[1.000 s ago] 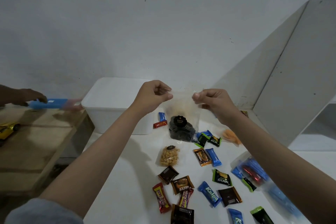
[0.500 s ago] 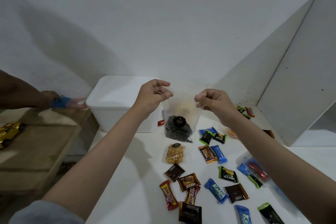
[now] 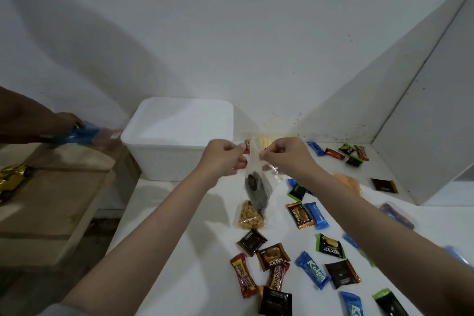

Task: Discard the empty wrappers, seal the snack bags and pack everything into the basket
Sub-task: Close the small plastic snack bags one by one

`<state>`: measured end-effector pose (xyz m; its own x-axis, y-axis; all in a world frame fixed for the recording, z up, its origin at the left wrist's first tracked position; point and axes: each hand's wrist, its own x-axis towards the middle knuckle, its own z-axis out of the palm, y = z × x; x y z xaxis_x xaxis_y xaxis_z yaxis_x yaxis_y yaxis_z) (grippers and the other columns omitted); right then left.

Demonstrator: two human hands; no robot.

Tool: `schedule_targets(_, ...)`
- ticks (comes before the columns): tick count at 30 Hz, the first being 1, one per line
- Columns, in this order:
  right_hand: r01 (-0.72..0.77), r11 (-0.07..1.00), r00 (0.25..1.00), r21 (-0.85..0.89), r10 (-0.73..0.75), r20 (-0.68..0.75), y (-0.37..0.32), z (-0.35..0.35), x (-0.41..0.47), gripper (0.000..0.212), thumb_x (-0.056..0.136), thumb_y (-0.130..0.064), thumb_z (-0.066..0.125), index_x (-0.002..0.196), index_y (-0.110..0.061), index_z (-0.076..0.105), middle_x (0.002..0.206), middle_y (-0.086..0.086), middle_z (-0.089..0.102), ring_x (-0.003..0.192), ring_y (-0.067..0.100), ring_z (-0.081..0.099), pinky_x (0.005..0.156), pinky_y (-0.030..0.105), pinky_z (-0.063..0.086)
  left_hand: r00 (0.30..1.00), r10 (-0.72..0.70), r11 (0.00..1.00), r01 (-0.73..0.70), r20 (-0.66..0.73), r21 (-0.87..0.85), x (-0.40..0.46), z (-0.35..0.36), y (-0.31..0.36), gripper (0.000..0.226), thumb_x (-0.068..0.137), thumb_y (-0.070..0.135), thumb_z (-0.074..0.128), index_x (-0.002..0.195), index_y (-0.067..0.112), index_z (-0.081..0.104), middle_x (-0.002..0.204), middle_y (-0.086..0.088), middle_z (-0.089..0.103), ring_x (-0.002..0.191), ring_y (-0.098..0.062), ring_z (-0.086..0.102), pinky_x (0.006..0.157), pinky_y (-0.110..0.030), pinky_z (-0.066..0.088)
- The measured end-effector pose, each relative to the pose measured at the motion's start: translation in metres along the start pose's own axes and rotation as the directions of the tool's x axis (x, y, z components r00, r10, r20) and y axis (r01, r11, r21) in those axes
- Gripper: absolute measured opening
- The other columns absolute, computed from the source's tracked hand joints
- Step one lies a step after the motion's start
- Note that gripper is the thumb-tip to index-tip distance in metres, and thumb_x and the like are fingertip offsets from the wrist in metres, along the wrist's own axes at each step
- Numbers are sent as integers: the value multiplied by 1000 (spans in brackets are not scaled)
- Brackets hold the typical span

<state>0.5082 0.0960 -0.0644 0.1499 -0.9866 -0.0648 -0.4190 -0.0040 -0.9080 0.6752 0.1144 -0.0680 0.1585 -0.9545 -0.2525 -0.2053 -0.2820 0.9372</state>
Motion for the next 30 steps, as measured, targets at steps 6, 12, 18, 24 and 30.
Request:
schedule_targets(6, 21, 999, 1000, 31, -21, 0, 12, 16, -7, 25, 71, -28, 82, 79, -6, 73, 78, 4, 70, 63, 8, 59, 60, 24, 47, 973, -94, 942, 155, 209, -298, 5, 12, -4, 16, 95, 20, 56, 89, 6, 61, 77, -9, 67, 75, -23, 67, 67, -27, 56)
schedule_targets(12, 17, 983, 999, 180, -22, 26, 11, 9, -10, 27, 66, -18, 86, 87, -8, 73, 85, 9, 72, 69, 16, 66, 69, 35, 58, 983, 10, 927, 60, 186, -370, 9, 10, -9, 7, 86, 11, 67, 87, 4, 66, 74, -8, 70, 63, -17, 69, 59, -22, 55)
schedule_targets(18, 20, 957, 999, 291, -32, 37, 15, 11, -11, 22, 69, -10, 82, 82, 2, 71, 96, 7, 71, 61, 7, 61, 54, 18, 49, 986, 46, 912, 24, 159, -409, 7, 8, -11, 6, 84, 3, 66, 80, -1, 68, 74, -13, 69, 61, -17, 69, 65, -24, 59)
schedule_targets(24, -32, 934, 997, 355, 6, 74, 16, 12, -16, 16, 77, -14, 76, 84, 0, 73, 106, 3, 69, 79, 9, 65, 61, 18, 52, 986, 71, 911, -3, 151, -412, 3, 6, -17, 6, 85, 1, 65, 86, -5, 67, 73, -12, 72, 71, -18, 71, 78, -28, 59)
schedule_targets(30, -155, 892, 982, 425, 93, 164, 23, 8, -21, 18, 81, -6, 70, 94, 7, 70, 116, 5, 68, 95, 15, 67, 76, 25, 56, 987, 88, 960, -48, 133, -276, -8, 10, -12, 12, 86, 1, 64, 75, 2, 68, 69, -6, 71, 66, -12, 70, 62, -18, 56)
